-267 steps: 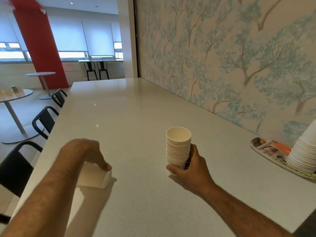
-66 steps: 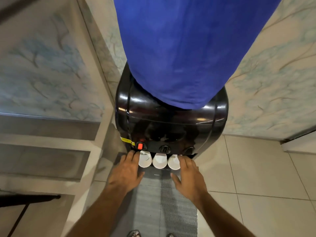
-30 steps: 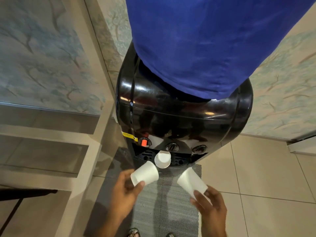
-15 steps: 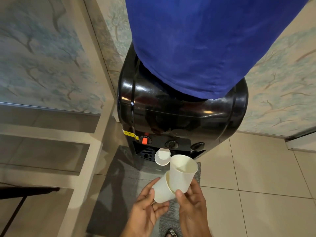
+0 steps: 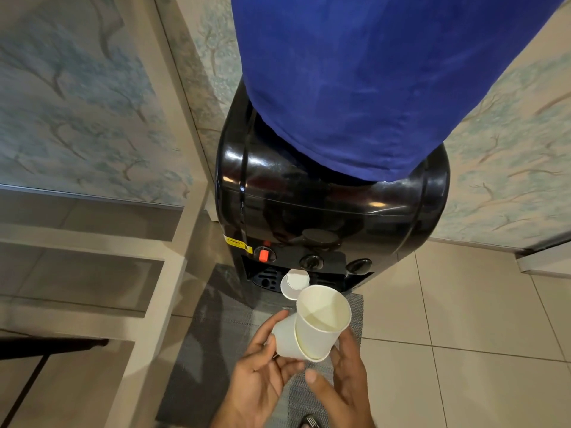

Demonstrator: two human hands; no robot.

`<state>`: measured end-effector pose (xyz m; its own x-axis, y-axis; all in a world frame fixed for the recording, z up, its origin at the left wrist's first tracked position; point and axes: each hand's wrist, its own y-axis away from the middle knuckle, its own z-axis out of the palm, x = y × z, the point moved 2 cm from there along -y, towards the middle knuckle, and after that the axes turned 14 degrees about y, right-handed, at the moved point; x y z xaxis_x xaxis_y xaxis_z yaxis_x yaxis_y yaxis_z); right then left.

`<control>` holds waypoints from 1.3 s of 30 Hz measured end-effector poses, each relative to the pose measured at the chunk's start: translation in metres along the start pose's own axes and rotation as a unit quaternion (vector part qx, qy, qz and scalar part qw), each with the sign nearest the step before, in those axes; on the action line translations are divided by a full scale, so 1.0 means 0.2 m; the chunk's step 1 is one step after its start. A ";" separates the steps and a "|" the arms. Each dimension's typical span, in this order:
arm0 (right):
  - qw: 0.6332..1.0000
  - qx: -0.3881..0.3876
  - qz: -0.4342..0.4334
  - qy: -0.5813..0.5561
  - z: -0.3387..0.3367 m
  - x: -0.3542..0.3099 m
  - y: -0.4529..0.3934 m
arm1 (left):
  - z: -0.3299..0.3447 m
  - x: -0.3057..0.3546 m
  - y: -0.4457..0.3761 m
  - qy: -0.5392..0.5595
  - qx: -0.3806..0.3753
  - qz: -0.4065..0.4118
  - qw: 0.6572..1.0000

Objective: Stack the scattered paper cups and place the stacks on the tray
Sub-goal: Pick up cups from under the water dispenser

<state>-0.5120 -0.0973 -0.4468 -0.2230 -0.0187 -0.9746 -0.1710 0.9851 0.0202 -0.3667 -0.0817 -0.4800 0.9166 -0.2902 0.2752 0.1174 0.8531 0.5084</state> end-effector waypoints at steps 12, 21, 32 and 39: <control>0.930 0.042 -0.215 0.295 -0.05 -0.13 -0.09 | -0.04 0.04 -0.01 -0.007 0.015 0.008 1.000; 0.895 -0.091 -0.233 0.370 0.05 -0.01 -0.10 | -0.09 0.02 -0.01 0.020 0.079 0.035 0.996; 0.723 -0.243 -0.099 0.639 0.07 0.26 -0.63 | -0.19 0.16 -0.01 0.014 0.157 0.083 0.984; 0.649 -0.292 -0.116 0.692 0.18 0.35 -0.75 | -0.22 0.17 -0.05 0.030 0.174 0.077 0.981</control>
<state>-0.4680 -0.2396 -0.5255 -0.7068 -0.6890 0.1603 -0.5982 0.7031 0.3844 -0.3193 -0.0808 -0.5104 0.9350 -0.1351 0.3279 -0.1523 0.6819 0.7154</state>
